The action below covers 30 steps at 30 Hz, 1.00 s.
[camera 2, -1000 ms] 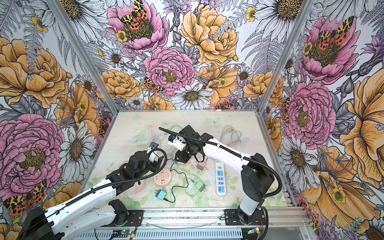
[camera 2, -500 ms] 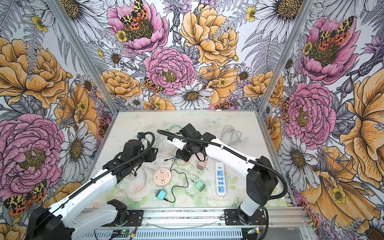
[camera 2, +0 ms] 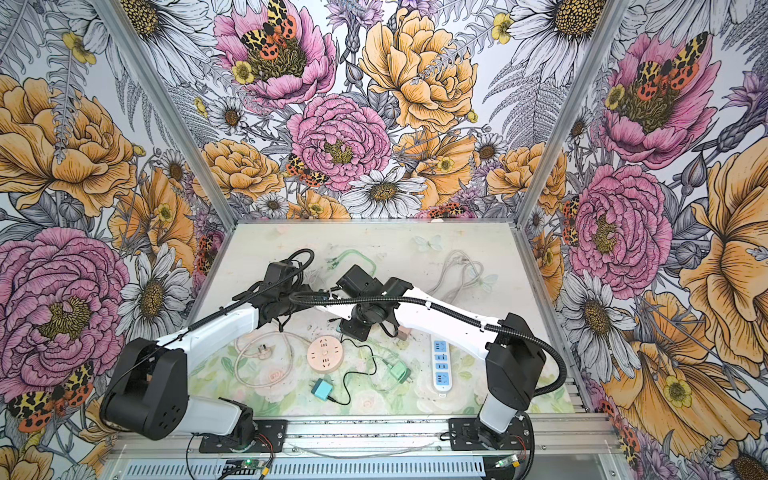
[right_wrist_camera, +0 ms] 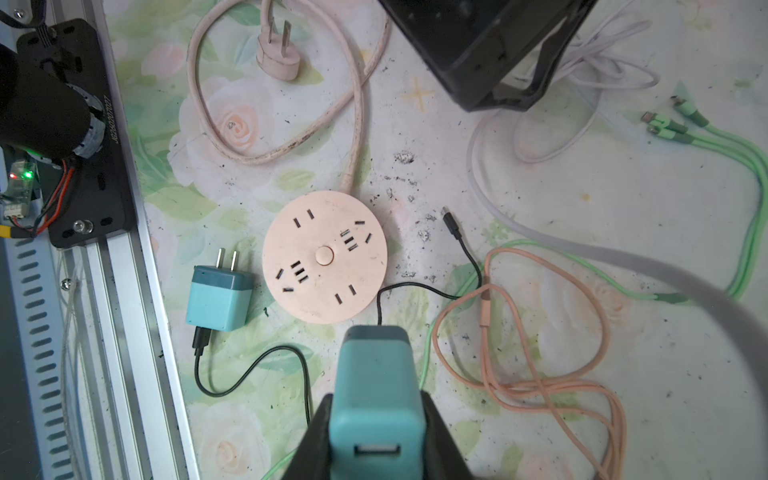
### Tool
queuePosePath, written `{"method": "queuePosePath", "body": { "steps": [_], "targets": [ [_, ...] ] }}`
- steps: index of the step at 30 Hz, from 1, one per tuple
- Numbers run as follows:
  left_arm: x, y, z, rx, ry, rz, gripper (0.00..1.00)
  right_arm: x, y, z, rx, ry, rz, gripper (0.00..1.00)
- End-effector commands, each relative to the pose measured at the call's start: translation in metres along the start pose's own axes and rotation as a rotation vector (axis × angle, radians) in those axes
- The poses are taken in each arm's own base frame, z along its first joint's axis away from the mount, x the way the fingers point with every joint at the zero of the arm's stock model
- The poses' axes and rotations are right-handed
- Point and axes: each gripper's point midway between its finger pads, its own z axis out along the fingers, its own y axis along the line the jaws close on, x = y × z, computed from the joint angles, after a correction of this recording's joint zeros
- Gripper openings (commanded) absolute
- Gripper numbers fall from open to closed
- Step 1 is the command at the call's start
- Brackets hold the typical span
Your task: Insert the plug
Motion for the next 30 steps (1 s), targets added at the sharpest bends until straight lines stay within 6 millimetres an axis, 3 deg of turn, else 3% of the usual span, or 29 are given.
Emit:
{"method": "queuePosePath", "body": {
  "steps": [1,4,9,15,19,20,27,30],
  "targets": [
    [-0.015,-0.013,0.017,0.044,-0.001,-0.026,0.43,-0.009,0.004,0.002,0.01,-0.004,-0.064,0.0],
    [-0.02,-0.018,0.033,0.03,0.02,-0.008,0.43,-0.01,0.009,0.005,0.009,0.004,-0.097,0.0],
    [-0.026,-0.011,0.049,-0.035,0.02,-0.021,0.43,-0.009,0.016,0.011,0.01,0.021,-0.141,0.0],
    [-0.025,0.01,0.067,-0.13,0.06,-0.029,0.4,-0.009,0.02,0.02,0.016,0.048,-0.18,0.0],
    [-0.03,0.022,0.067,-0.162,0.046,-0.052,0.38,-0.011,0.021,0.025,0.018,0.058,-0.2,0.0],
    [-0.022,0.031,0.077,-0.186,0.077,-0.059,0.38,-0.012,0.022,0.026,0.017,0.056,-0.204,0.0],
    [-0.035,0.056,0.073,-0.214,0.059,-0.109,0.38,-0.017,0.022,0.037,0.007,0.067,-0.237,0.0],
    [-0.036,0.051,0.071,-0.16,0.08,-0.101,0.36,-0.018,0.021,0.047,-0.007,0.077,-0.268,0.0]
  ]
}}
